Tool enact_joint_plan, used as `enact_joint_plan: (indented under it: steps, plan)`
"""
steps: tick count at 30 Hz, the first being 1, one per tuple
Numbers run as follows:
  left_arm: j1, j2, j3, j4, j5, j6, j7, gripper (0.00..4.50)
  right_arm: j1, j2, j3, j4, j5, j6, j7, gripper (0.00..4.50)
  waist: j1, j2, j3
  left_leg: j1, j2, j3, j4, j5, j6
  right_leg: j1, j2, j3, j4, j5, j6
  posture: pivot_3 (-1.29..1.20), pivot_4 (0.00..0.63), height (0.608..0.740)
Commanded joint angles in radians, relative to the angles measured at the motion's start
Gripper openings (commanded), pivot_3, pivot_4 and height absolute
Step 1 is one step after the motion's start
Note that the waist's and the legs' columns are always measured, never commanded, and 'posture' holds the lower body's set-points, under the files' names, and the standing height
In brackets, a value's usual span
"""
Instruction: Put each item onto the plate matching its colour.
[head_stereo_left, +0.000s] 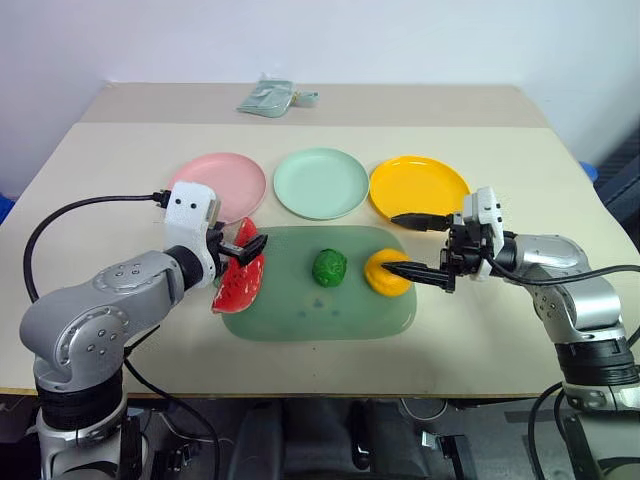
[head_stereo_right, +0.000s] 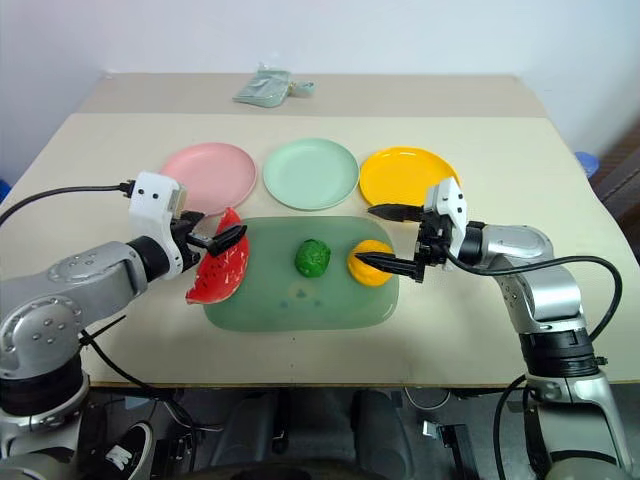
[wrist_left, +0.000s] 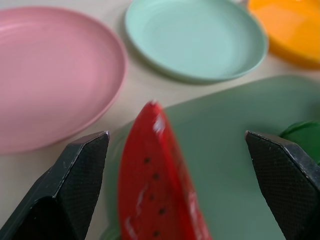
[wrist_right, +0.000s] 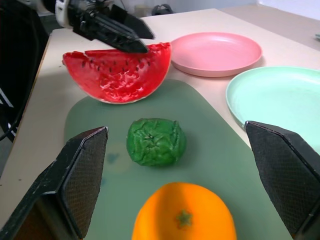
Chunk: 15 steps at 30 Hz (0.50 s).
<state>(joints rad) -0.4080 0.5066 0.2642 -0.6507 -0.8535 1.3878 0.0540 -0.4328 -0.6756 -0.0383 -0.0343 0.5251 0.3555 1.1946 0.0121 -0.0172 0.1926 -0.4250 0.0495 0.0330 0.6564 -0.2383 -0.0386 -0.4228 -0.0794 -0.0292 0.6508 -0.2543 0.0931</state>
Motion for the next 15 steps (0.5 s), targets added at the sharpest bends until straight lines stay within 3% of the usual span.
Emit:
enact_joint_plan:
  steps: [1,8,15]
  plan:
    - [-0.019,-0.013,0.02,-0.078,0.019,0.091,0.048,4.5,-0.01,-0.001,-0.013,-0.005,0.002,-0.024,0.01,4.48,0.0,0.0,0.0,0.0,0.0,0.0,0.0,0.0,0.0,0.0,0.0,0.0,0.0,0.0,0.0,0.0,0.15,0.74]
    - [0.013,-0.113,0.026,-0.1,0.062,0.161,0.059,4.5,-0.01,0.008,-0.01,0.0,0.0,-0.029,0.008,4.48,-0.001,0.0,0.0,0.0,0.0,-0.001,0.001,0.0,0.0,0.001,0.0,0.0,0.0,0.0,0.0,0.0,0.15,0.74]
    - [0.036,-0.143,0.005,-0.098,0.123,0.164,0.044,4.5,-0.006,0.001,-0.013,0.016,-0.008,-0.04,0.011,4.48,0.0,0.0,0.0,0.0,0.0,-0.001,0.002,0.0,0.0,0.001,0.0,0.0,0.0,0.0,0.0,0.0,0.15,0.74]
